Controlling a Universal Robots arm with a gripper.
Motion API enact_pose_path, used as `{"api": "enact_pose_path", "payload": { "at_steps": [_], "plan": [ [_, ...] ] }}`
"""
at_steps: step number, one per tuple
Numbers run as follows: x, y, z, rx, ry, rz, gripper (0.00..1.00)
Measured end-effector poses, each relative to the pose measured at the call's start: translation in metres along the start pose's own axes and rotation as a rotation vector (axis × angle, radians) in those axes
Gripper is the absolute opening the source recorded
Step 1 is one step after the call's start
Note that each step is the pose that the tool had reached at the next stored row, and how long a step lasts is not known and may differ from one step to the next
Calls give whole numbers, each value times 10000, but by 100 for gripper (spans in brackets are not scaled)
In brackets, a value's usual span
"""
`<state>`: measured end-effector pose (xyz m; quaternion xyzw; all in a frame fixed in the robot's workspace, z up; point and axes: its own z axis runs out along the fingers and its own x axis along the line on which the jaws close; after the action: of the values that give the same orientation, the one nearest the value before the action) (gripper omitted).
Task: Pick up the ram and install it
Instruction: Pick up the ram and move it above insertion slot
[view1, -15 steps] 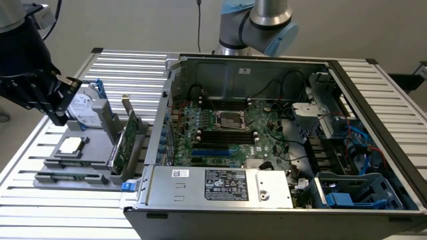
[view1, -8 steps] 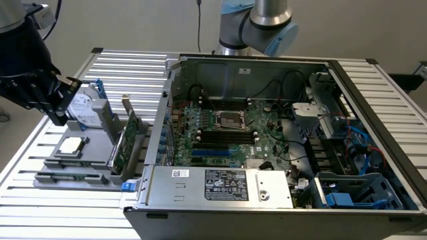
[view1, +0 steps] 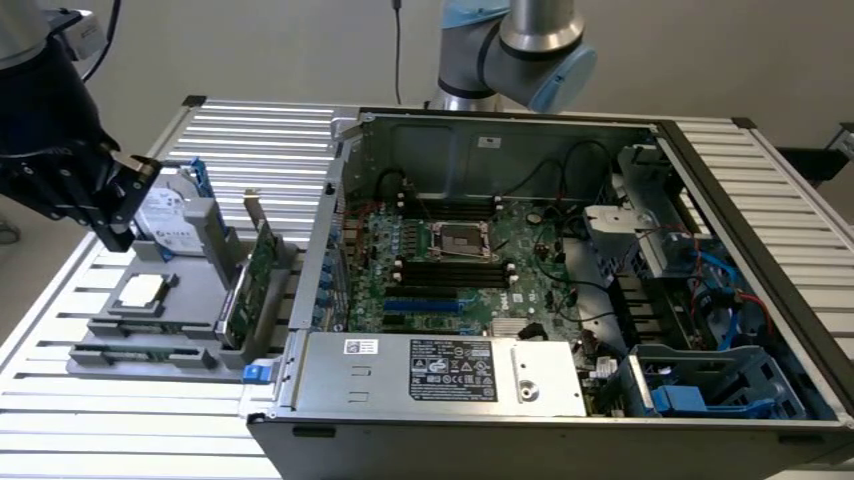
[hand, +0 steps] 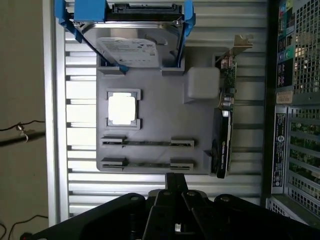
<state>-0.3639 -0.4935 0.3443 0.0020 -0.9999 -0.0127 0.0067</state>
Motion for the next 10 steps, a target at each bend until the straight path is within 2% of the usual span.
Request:
{"api": "enact_pose_path", "payload": {
  "at_steps": [3,10],
  "plan": [
    [15,0,23,-95,10,-421,11],
    [27,-1,46,-85,44,-1554,11]
  ]
}}
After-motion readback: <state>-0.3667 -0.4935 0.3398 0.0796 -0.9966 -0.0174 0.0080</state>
